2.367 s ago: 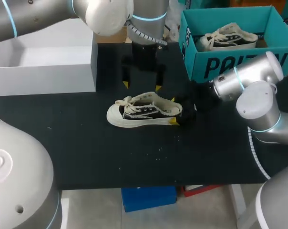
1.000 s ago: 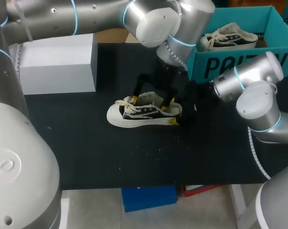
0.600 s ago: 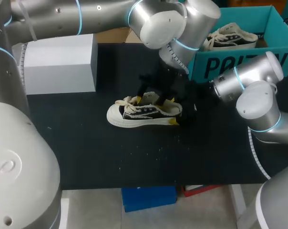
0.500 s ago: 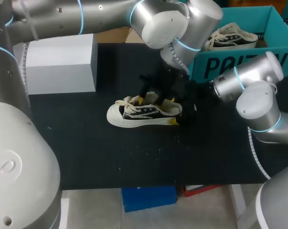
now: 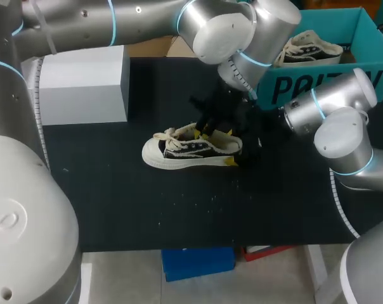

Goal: Take the shoe out of the shoebox, open the shoe tongue, remove and reinsert the insole, then place the shoe into the shoebox

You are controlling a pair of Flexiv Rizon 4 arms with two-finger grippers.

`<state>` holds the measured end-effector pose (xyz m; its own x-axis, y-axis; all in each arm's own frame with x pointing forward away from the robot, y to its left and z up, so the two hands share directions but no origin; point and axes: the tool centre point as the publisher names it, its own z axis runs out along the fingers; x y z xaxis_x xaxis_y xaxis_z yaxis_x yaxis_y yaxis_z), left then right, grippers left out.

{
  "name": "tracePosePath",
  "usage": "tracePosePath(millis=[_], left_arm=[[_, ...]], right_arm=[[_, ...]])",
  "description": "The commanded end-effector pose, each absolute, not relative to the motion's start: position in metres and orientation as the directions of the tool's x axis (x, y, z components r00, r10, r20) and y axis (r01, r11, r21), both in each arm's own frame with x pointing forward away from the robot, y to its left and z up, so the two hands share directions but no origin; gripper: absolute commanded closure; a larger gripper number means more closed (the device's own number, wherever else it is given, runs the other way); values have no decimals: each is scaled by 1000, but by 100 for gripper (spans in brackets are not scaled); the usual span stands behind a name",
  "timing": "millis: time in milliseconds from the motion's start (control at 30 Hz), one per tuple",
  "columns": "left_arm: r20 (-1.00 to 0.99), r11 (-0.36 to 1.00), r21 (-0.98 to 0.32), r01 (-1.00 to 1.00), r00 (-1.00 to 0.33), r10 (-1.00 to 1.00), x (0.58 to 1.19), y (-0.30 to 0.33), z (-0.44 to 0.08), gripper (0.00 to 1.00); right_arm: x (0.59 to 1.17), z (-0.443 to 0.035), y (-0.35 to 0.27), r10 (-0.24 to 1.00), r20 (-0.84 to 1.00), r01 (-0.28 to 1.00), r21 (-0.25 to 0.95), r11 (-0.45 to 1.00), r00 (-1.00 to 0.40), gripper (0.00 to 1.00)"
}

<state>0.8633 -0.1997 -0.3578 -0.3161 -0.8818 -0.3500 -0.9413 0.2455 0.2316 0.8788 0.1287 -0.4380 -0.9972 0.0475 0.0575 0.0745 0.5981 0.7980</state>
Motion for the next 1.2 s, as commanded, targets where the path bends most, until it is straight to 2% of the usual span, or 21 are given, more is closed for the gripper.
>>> tracePosePath(millis=[33,333,1200], left_arm=[[-334,262,191,-946,-314,-889,863,-199,-342,100],[-329,276,127,-953,-303,-895,866,-191,-316,100],[-345,155,115,-981,-185,-920,846,-116,-319,100]], right_arm=[[880,-440,131,48,58,76,798,598,-997,100],[880,-440,131,48,58,76,798,598,-997,100],[880,-440,131,48,58,76,798,598,-997,100]])
